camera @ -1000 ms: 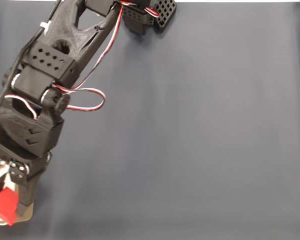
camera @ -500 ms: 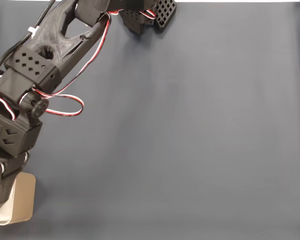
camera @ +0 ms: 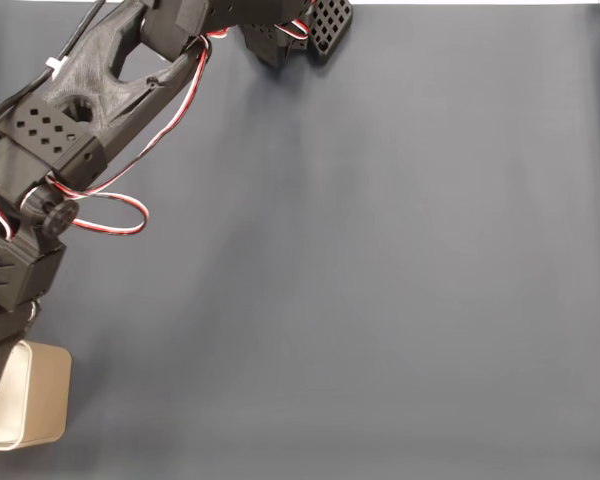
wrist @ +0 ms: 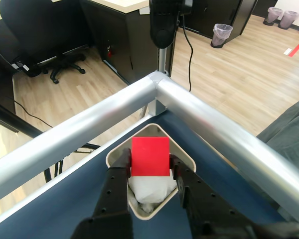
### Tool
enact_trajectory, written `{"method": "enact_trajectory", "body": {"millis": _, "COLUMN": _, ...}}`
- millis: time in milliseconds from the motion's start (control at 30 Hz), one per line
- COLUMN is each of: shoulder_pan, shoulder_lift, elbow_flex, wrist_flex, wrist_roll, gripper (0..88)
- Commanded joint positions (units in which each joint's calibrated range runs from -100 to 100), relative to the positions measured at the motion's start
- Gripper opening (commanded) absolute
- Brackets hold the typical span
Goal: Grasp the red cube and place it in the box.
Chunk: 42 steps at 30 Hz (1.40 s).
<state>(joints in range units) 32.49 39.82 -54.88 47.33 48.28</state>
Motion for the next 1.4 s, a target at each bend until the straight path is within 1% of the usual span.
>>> {"method": "enact_trajectory", "body": {"millis": 0, "shoulder_pan": 0.7, "shoulder_lift": -1.2, "elbow_flex": -3.1, "wrist_flex": -1.7, "wrist_roll": 0.1, "gripper": 3.1}}
{"method": "enact_trajectory", "body": {"millis": 1067, "shoulder_pan": 1.1, "shoulder_lift": -1.4, "elbow_flex": -3.0, "wrist_flex": -1.9, "wrist_roll": -0.1, "gripper": 3.4}}
{"method": "enact_trajectory", "body": {"millis": 1100, "shoulder_pan": 1.0, "shoulder_lift": -1.5, "elbow_flex": -3.0, "wrist_flex": -1.8, "wrist_roll": -0.2, "gripper": 4.5}}
{"method": "enact_trajectory", "body": {"millis": 1133, "shoulder_pan": 1.0, "shoulder_lift": -1.6, "elbow_flex": -3.0, "wrist_flex": -1.7, "wrist_roll": -0.5, "gripper": 8.9}}
{"method": "enact_trajectory", "body": {"millis": 1233, "shoulder_pan": 1.0, "shoulder_lift": -2.0, "elbow_flex": -3.1, "wrist_flex": 0.5, "wrist_roll": -1.3, "gripper": 33.9}}
{"method": "enact_trajectory", "body": {"millis": 1300, "shoulder_pan": 1.0, "shoulder_lift": -2.1, "elbow_flex": -4.2, "wrist_flex": 2.7, "wrist_roll": -1.3, "gripper": 42.5}}
{"method": "enact_trajectory", "body": {"millis": 1367, "shoulder_pan": 1.2, "shoulder_lift": -2.1, "elbow_flex": -4.9, "wrist_flex": 3.4, "wrist_roll": -1.2, "gripper": 48.8}}
